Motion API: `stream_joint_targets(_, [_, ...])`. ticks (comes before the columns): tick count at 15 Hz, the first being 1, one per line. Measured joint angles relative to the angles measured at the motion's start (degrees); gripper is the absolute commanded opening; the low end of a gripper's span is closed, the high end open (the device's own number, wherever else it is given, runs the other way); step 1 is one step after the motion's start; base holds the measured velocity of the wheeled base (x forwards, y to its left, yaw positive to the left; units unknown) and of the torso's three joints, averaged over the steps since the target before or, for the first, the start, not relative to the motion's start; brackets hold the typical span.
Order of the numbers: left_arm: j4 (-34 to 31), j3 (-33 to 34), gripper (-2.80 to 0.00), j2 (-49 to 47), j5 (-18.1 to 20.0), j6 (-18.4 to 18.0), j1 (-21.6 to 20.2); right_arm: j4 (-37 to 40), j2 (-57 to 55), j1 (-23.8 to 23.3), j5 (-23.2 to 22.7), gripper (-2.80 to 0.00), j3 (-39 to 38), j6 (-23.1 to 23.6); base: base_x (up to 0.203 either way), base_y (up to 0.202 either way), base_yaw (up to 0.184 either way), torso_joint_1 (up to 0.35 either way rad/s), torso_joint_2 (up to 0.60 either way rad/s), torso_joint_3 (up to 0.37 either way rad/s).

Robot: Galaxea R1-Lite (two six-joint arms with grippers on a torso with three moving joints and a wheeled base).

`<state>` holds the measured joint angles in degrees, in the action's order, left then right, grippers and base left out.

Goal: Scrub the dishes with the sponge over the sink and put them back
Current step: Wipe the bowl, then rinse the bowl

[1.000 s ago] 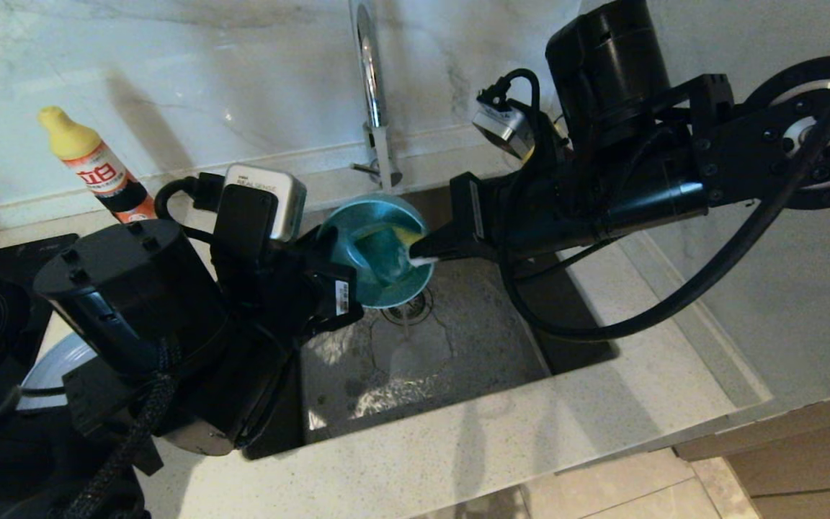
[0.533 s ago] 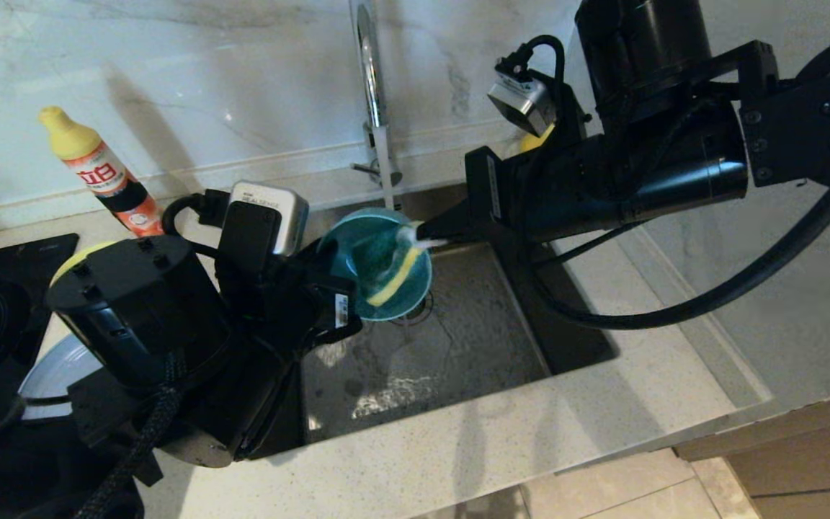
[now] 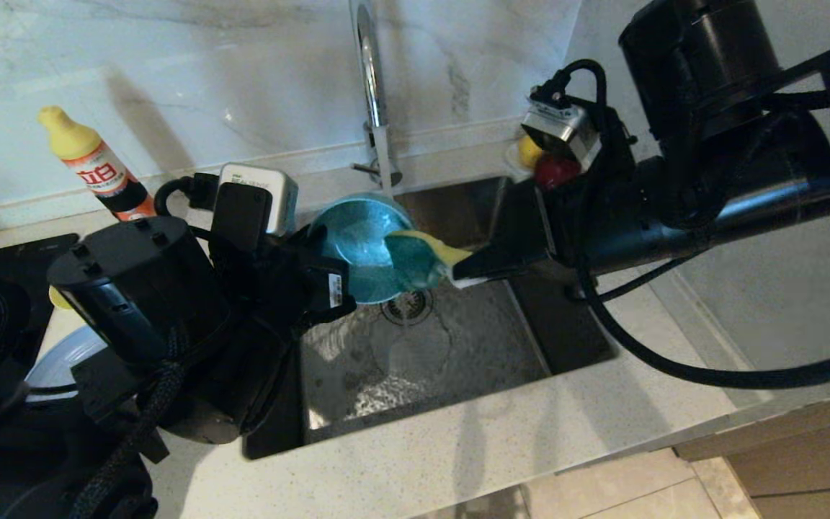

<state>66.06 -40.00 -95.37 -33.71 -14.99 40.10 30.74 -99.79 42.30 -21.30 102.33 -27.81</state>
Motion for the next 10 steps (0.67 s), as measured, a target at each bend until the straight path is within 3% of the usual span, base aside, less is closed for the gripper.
stream_joint_targets(3, [-2.7, -0.9, -2.8, -0.5, -0.5, 1.8, -0.9, 0.1, 4.6, 0.0, -0.2, -2.8, -2.5, 0.1, 0.0, 0.0, 0.0, 0.0, 0.0, 0.0])
stream_joint_targets(5, [-7.1, -1.6, -2.8, -0.4, -0.6, 5.0, -1.0, 0.1, 7.8, 0.0, -0.3, -2.8, -3.0, 0.1, 0.0, 0.0, 0.0, 0.0, 0.0, 0.0])
stream_joint_targets(10, [-29.0, -7.8, -2.8, 0.1, 1.9, 19.7, -1.8, 0.3, 12.5, -3.2, -0.4, -2.8, -3.7, 0.1, 0.0, 0.0, 0.0, 0.0, 0.0, 0.0])
